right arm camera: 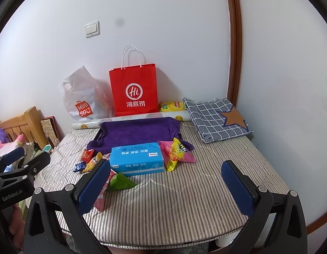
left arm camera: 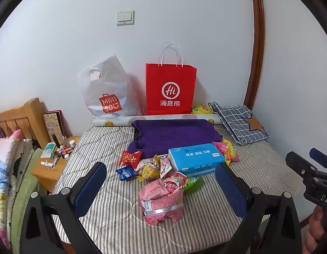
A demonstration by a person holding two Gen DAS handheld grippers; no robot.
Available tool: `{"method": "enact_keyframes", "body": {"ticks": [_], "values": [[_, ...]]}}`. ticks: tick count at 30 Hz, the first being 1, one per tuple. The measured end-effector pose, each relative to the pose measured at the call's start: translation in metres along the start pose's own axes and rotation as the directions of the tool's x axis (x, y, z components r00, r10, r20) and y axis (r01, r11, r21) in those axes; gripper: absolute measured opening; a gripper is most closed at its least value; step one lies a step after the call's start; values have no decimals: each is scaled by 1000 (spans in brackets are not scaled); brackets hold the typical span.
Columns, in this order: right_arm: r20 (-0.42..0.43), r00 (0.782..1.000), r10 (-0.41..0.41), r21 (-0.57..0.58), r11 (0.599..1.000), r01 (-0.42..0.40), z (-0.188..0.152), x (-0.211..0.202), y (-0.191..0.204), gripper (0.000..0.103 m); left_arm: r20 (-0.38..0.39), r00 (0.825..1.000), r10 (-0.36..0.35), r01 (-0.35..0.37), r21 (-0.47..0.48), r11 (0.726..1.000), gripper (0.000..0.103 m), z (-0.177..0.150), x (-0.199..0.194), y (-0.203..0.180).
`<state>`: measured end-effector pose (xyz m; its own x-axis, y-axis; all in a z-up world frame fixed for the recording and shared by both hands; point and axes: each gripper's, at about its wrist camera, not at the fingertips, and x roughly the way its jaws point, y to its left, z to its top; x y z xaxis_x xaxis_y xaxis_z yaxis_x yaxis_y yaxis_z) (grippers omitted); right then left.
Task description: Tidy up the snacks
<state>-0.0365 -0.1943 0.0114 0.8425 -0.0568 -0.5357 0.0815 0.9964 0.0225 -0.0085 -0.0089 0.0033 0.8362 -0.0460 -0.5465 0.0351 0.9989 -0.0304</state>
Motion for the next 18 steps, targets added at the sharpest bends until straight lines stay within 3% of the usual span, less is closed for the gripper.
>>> {"method": "enact_keyframes", "body": {"ticks": [18], "values": [[3, 1000, 4, -1, 1000, -4, -1, 1, 3, 103, 1, 1000, -9, 9, -1, 1000, 103, 0, -1, 0]]}}
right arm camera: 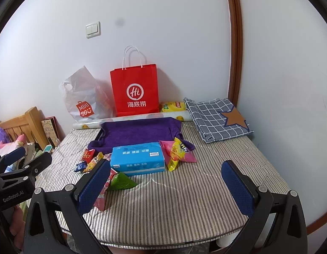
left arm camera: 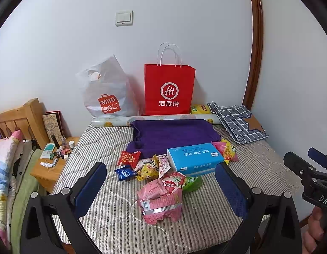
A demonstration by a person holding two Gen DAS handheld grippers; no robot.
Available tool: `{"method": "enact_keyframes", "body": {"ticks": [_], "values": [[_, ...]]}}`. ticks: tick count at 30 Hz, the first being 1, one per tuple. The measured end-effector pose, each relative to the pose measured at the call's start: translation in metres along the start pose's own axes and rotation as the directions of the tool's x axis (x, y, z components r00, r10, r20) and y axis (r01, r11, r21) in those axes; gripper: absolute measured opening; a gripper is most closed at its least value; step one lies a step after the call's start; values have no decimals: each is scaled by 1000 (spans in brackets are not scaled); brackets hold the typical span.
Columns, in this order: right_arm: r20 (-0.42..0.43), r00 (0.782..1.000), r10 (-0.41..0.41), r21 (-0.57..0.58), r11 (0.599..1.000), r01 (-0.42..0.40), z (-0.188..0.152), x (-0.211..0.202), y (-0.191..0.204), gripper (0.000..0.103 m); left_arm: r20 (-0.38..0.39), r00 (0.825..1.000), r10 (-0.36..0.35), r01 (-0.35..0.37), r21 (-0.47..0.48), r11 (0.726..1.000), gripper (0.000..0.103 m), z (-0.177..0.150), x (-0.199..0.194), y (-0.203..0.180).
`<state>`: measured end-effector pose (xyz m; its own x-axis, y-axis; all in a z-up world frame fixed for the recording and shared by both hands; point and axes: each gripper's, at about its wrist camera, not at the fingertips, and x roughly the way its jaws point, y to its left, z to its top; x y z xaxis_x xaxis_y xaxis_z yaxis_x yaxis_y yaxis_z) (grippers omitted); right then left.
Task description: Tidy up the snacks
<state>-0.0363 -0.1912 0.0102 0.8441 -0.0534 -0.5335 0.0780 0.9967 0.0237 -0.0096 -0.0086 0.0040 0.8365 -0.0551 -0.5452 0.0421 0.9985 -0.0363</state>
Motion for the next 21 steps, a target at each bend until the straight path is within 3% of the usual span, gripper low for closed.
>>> {"method": "enact_keyframes", "body": {"ticks": [17, 21], "values": [[-8, 1000, 3, 11, 1000, -3, -3, 5, -4, 103, -18, 1000, -2, 2, -26, 1000, 103, -2, 6, 3], [-30, 998, -53, 14, 998, 54, -5, 17, -6, 103, -35, 999, 1, -2, -34, 999, 103, -5, 17, 6]]}}
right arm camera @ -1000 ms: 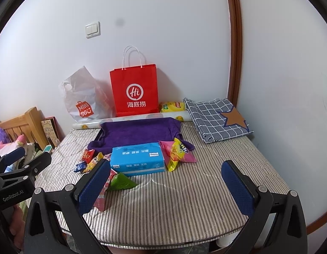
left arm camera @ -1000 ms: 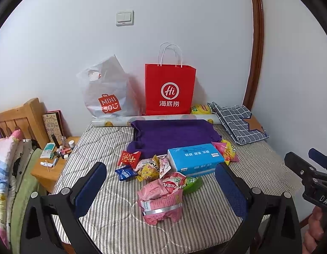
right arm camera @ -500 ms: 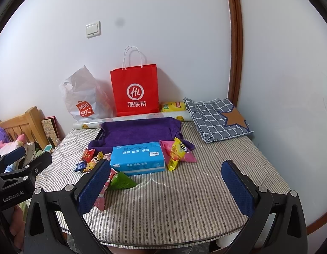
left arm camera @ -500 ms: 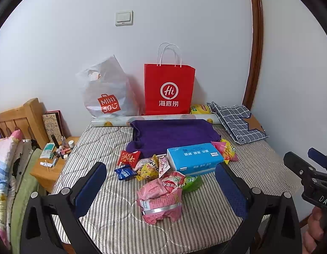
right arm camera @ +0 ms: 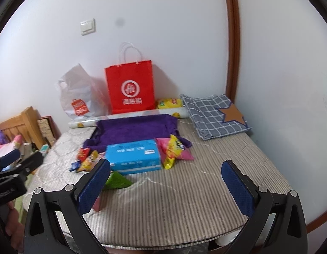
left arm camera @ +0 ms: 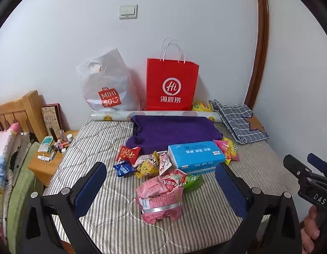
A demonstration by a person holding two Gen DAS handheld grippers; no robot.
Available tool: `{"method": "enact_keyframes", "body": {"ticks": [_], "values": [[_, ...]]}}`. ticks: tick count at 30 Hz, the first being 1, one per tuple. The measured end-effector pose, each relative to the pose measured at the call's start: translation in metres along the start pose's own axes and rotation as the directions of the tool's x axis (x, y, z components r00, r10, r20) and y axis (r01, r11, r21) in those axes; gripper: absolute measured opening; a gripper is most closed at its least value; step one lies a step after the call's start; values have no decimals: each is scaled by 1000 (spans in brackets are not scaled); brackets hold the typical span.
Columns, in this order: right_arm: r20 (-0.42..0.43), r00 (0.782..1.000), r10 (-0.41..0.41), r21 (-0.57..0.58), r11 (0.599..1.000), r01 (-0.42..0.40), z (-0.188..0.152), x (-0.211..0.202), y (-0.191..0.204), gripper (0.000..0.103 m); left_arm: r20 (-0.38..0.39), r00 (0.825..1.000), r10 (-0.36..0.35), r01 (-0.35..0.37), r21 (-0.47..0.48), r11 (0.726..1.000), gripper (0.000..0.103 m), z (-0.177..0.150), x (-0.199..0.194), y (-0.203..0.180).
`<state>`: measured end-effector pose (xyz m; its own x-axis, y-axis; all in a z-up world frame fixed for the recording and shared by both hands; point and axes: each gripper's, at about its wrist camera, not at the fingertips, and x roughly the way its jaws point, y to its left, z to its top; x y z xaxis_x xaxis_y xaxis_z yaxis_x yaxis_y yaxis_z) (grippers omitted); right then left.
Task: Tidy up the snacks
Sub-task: 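Grasp the pink wafer bag with the left tool while the right tool grasps the yellow-pink chip bag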
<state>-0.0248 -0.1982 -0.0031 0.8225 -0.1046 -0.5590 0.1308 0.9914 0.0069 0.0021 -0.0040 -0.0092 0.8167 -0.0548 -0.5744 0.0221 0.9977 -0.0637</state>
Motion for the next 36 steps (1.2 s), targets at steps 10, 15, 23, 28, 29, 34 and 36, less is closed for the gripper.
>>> {"method": "enact_keyframes", "body": {"ticks": [10, 15, 23, 28, 29, 34, 36], "values": [[-16, 1000, -25, -44, 999, 25, -14, 39, -5, 103, -91, 995, 36, -35, 19, 999, 103, -21, 51, 13], [-57, 998, -7, -30, 1000, 6, -22, 70, -8, 100, -183, 983, 10, -4, 33, 999, 103, -42, 83, 14], [-128, 991, 27, 38, 999, -23, -35, 113, -16, 98, -275, 959, -70, 66, -25, 998, 102, -74, 112, 16], [-145, 988, 46, 57, 998, -39, -38, 126, -18, 98, -327, 942, -72, 68, -23, 997, 102, -87, 130, 9], [-150, 988, 41, 52, 998, -33, -39, 128, -17, 98, -334, 940, -62, 59, -20, 998, 102, -89, 134, 9], [-164, 986, 34, 50, 998, -26, -42, 137, -20, 98, -352, 932, -88, 82, -32, 996, 72, -94, 143, 11], [-173, 984, 33, 51, 998, -25, -44, 142, -22, 98, -337, 934, -121, 117, -32, 993, 64, -93, 139, 13]]}}
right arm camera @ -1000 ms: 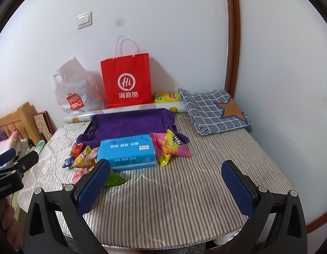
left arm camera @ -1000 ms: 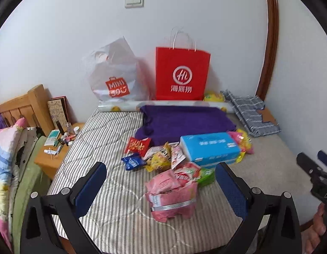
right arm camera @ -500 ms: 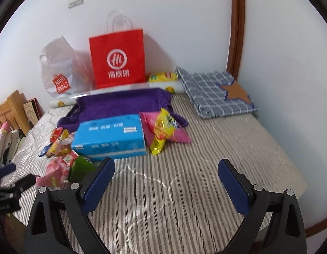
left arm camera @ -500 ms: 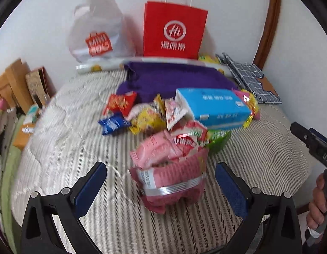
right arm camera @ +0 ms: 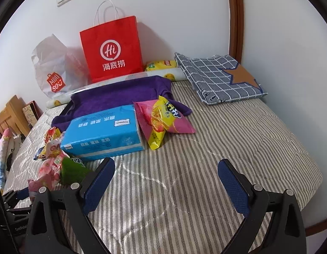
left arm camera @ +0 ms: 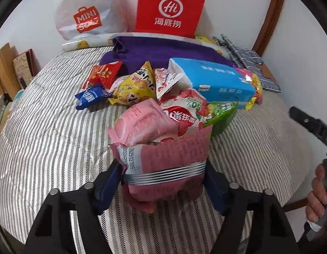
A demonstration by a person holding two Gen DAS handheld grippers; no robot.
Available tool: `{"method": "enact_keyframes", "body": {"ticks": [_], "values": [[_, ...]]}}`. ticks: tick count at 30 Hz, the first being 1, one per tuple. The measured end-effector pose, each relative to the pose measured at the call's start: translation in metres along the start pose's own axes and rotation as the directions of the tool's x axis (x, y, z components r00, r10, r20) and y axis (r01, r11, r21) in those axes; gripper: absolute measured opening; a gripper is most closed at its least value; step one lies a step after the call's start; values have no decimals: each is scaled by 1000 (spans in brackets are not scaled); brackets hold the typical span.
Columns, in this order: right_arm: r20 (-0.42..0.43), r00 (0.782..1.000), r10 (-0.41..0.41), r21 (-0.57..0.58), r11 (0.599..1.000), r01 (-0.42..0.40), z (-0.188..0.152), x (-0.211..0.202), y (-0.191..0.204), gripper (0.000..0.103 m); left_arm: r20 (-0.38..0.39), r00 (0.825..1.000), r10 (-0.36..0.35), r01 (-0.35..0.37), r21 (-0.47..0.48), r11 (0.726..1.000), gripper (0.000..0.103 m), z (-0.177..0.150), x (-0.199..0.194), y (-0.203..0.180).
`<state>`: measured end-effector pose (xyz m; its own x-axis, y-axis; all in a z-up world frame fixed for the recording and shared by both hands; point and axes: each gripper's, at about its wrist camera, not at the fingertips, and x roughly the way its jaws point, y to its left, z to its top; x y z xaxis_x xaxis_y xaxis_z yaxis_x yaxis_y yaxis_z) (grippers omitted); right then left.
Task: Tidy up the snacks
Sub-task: 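Grasp the pink wafer bag with the left tool while the right tool grasps the yellow-pink chip bag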
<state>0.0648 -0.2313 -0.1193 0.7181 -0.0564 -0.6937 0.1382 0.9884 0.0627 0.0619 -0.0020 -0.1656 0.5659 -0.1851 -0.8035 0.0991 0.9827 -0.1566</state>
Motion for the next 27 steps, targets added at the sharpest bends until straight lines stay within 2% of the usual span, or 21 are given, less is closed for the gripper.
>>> {"method": "enact_keyframes", "body": {"ticks": [5, 9, 13, 18, 27], "values": [[-11, 1000, -16, -17, 1000, 15, -2, 10, -4, 98, 56, 997, -44, 43, 14, 999, 63, 6, -17, 5], [-23, 999, -30, -14, 999, 29, 2, 21, -9, 98, 87, 995, -58, 59, -14, 998, 63, 16, -26, 16], [-16, 999, -38, -13, 999, 38, 15, 31, -15, 97, 109, 993, -36, 40, -30, 999, 63, 30, -26, 26], [-8, 1000, -16, -24, 1000, 16, 35, 48, -18, 90, 111, 994, -14, 19, -47, 999, 63, 49, -17, 36], [-63, 998, 25, -55, 998, -28, 64, 90, -10, 81, 113, 993, 15, -8, -63, 998, 63, 78, -9, 44]]}}
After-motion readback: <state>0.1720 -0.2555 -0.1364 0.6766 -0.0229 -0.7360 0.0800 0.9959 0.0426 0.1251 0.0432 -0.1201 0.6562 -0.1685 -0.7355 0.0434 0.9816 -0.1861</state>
